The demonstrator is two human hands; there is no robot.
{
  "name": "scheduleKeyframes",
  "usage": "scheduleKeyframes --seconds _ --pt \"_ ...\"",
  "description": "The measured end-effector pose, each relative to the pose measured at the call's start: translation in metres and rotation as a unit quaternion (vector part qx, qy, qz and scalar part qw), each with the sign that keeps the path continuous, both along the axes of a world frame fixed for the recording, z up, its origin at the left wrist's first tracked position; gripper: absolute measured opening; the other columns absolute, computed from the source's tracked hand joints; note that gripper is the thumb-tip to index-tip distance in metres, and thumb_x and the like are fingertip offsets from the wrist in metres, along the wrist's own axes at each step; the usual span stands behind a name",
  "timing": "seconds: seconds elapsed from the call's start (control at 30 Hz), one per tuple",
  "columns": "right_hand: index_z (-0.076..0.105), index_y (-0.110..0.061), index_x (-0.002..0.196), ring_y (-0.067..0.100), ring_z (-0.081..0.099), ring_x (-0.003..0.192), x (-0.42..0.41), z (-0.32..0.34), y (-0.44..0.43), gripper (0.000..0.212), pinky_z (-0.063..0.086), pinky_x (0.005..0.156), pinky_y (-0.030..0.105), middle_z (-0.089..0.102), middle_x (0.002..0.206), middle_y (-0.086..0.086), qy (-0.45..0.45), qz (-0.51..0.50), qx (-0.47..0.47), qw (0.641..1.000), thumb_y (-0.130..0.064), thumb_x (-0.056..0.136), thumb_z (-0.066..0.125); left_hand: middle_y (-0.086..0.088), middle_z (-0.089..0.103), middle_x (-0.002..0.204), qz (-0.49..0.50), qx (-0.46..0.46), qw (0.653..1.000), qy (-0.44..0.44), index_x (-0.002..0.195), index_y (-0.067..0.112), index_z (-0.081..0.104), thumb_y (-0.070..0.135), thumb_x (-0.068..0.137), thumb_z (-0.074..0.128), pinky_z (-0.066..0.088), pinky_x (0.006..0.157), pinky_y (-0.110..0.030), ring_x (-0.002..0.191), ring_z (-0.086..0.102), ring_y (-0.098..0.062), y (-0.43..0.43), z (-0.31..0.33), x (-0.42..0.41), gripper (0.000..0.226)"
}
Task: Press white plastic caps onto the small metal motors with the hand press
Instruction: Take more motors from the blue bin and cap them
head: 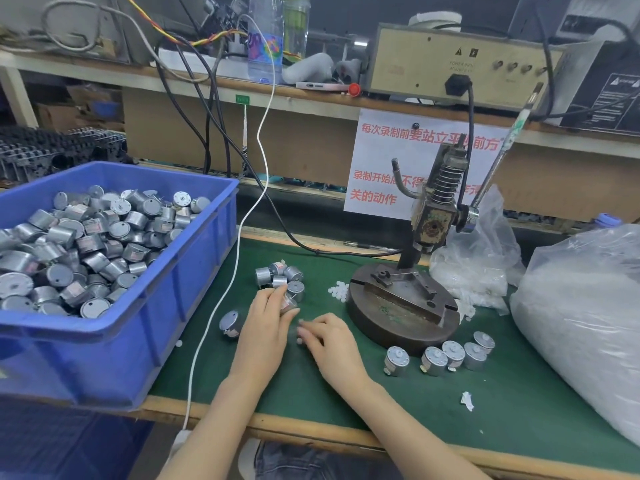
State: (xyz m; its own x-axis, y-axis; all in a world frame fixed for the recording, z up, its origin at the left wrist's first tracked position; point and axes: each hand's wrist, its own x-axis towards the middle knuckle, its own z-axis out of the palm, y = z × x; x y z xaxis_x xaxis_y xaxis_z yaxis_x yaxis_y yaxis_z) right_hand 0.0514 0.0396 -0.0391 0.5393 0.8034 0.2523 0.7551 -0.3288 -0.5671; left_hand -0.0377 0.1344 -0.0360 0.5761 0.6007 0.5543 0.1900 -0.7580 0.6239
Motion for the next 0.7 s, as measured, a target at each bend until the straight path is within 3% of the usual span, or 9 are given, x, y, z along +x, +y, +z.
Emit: scheduleKeyframes --seconds 0.13,0.2,0.27,0.37,0.47,0.57,0.7 --pt "0.058 -0.016 0.125 0.000 0.053 0.092 0.000 0.011 -0.005 0.030 0.032 0.078 -0.001 0.060 0.110 -0.002 0.149 -0.072 0.118 0.979 -0.019 0.096 0.049 -0.004 0.051 0.106 -0.039 0.002 0.999 -0.019 0.125 0.002 0.052 0.006 0.087 0.061 0.031 0.085 -0.012 0.092 0.045 -0.005 -0.004 0.002 -0.002 0.039" --pt "0.056 -0.019 0.125 -0.008 0.054 0.089 0.001 0.015 -0.006 0.031 0.037 0.078 0.000 0.060 0.107 -0.010 0.215 -0.059 0.137 0.965 -0.022 0.094 0.053 -0.005 0.051 0.104 -0.062 0.020 0.998 -0.008 0.124 0.002 0.053 0.003 0.086 0.061 0.032 0.085 -0.010 0.094 0.044 -0.005 -0.006 0.001 -0.001 0.039" --pt "0.058 -0.014 0.121 -0.003 0.059 0.094 -0.001 0.019 -0.005 0.029 0.045 0.086 0.012 0.064 0.104 -0.008 0.272 -0.019 0.125 0.954 -0.022 0.094 0.053 -0.005 0.050 0.105 -0.075 0.014 0.997 -0.022 0.122 0.003 0.052 0.000 0.085 0.060 0.030 0.085 -0.001 0.092 0.044 0.000 -0.008 -0.001 0.000 0.038" --pt "0.060 -0.001 0.117 0.029 0.063 0.103 -0.004 0.027 0.000 0.030 0.048 0.094 0.038 0.066 0.111 0.016 0.453 -0.003 0.156 0.878 -0.016 0.099 0.041 0.002 0.045 0.103 -0.065 -0.018 0.995 -0.072 0.115 0.003 0.051 -0.001 0.085 0.060 0.028 0.082 0.004 0.091 0.042 0.013 -0.011 -0.002 0.001 0.031" --pt "0.060 -0.002 0.113 0.026 0.063 0.097 -0.003 0.031 0.003 0.032 0.049 0.090 0.035 0.066 0.107 0.016 0.569 0.025 0.179 0.802 -0.017 0.101 0.034 0.002 0.044 0.103 -0.065 -0.018 0.993 -0.096 0.110 0.003 0.049 0.000 0.085 0.060 0.030 0.081 0.003 0.095 0.041 0.017 -0.012 -0.003 0.002 0.027" --pt "0.060 -0.005 0.111 0.022 0.065 0.091 -0.003 0.031 0.000 0.029 0.054 0.081 0.030 0.068 0.099 0.012 0.635 0.072 0.186 0.746 -0.016 0.101 0.035 0.008 0.045 0.113 -0.074 -0.016 0.993 -0.090 0.121 0.006 0.047 0.003 0.087 0.058 0.028 0.086 0.003 0.102 0.039 0.019 -0.013 -0.002 0.001 0.036" --pt "0.059 0.001 0.113 0.022 0.068 0.088 0.003 0.026 -0.001 0.031 0.056 0.079 0.028 0.070 0.094 0.015 0.707 0.073 0.205 0.673 -0.019 0.100 0.039 0.011 0.047 0.111 -0.063 0.027 0.995 -0.066 0.138 0.016 0.035 0.018 0.088 0.056 0.030 0.092 -0.016 0.101 0.038 0.000 -0.014 -0.001 0.000 0.054"
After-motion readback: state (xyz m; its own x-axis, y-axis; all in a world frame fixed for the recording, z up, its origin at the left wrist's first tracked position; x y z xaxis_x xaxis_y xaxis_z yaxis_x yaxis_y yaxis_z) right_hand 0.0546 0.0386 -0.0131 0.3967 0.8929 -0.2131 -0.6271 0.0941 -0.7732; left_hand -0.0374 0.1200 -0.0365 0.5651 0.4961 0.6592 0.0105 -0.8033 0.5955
